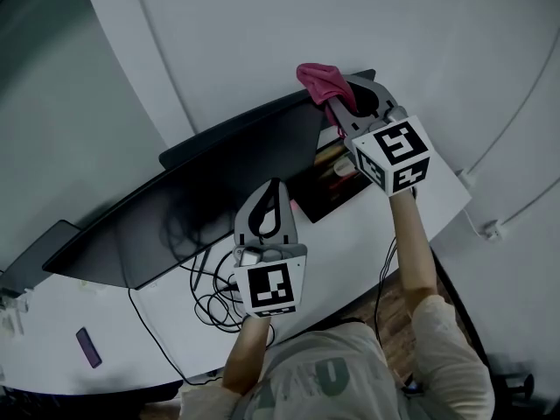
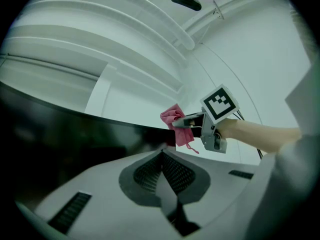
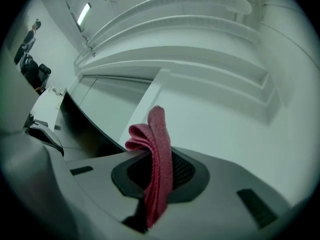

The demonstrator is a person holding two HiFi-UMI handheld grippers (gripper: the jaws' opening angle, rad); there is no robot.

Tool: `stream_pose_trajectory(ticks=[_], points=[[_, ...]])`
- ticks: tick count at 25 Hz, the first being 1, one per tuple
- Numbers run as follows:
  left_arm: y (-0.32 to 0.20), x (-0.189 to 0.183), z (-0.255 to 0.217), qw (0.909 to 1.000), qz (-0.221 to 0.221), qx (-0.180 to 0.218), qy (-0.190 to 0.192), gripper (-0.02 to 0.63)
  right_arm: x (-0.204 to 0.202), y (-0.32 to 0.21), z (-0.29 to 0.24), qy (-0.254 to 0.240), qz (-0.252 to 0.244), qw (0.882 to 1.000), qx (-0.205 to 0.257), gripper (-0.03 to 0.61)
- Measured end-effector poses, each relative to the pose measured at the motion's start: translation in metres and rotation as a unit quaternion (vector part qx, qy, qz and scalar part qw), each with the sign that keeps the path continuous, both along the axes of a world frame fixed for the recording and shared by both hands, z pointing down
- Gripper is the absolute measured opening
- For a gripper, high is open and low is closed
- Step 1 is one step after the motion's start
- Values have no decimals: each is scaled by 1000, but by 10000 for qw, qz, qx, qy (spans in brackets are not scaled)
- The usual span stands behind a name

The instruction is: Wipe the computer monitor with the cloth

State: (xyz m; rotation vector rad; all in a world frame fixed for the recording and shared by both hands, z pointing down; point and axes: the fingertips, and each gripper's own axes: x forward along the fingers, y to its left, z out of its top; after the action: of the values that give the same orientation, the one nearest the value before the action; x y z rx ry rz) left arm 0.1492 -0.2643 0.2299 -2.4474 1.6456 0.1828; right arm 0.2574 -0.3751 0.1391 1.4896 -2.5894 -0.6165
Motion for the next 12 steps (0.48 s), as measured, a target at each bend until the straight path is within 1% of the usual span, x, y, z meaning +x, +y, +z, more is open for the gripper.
stream_pose_trajectory(ticks=[2,4,8,12], points=[[3,-5,3,10000,-13,-54,-43,15,-2,-3,0,16,-1,9999,-114,54],[5,-11,2,10000,-29,-53,-45,15,-7,-7,2,172,12,9997,-201,54],[10,-28,-1,10000,-96,-11,-11,15,-25,-11,9,462,-58,9975,-539,54],[15,-43,-8,9997,-126,124,140,15,-38,-6,10,404,-111,9967,-695,54]])
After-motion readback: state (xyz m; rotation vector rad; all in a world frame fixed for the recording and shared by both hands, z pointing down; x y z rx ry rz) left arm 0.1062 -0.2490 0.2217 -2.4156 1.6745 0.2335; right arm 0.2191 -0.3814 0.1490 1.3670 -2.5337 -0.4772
